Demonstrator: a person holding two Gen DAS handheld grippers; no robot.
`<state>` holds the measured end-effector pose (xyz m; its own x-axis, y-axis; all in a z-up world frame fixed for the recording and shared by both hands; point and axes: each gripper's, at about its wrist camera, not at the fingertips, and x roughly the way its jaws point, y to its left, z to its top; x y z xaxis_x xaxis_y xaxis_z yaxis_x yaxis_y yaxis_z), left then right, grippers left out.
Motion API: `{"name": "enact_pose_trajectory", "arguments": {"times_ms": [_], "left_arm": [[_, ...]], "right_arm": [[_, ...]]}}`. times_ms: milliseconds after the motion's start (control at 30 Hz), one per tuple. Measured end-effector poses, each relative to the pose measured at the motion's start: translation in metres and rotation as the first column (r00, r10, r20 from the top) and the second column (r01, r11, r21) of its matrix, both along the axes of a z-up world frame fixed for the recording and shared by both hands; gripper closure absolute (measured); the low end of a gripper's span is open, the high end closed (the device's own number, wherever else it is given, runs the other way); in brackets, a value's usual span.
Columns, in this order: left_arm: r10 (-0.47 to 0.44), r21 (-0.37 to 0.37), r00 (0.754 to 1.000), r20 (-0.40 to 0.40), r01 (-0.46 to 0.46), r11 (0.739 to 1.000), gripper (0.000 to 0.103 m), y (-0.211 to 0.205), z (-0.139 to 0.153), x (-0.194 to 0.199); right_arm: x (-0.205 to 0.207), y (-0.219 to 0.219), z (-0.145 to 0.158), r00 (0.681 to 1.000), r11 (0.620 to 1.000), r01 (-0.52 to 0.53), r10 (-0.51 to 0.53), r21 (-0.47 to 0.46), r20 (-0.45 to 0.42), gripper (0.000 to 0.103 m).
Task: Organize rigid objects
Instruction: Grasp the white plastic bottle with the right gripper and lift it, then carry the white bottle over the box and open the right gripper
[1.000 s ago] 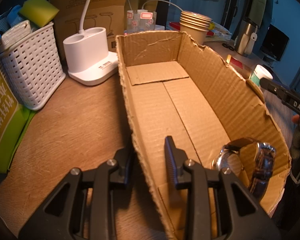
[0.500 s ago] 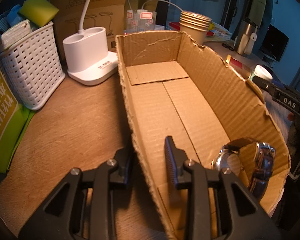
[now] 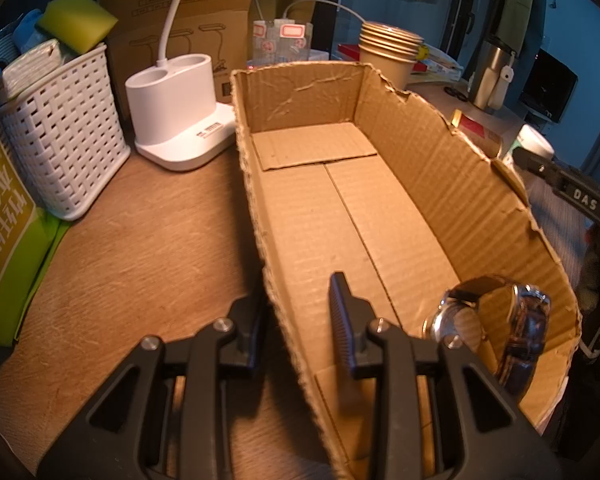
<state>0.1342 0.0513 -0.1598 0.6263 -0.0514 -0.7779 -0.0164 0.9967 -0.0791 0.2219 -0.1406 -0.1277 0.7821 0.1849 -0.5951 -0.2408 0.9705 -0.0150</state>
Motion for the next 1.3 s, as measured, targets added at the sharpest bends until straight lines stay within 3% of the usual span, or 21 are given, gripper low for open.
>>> {"name": "enact_pose_trajectory", "arguments": {"times_ms": [333, 733, 1300], "left_arm": [[0.000, 0.000, 1.000, 0.000, 0.000, 1.000, 0.072, 0.000, 0.000, 0.000], [0.000, -0.001, 1.000, 0.000, 0.000, 1.000, 0.072, 0.000, 0.000, 0.000], [0.000, -0.001, 1.000, 0.000, 0.000, 1.000, 0.072, 0.001, 0.000, 0.000]], "right_arm": [[-0.027, 0.005, 0.030, 0.996, 0.998, -0.048, 0.046, 0.030, 0.073, 0.057], [-0.062, 0.038, 0.060, 0.971, 0.979, -0.197, 0.187, 0.057, 0.149, 0.057], [-0.085, 0.094, 0.062, 0.917, 0.930, -0.367, 0.360, 0.010, 0.175, 0.057]]}}
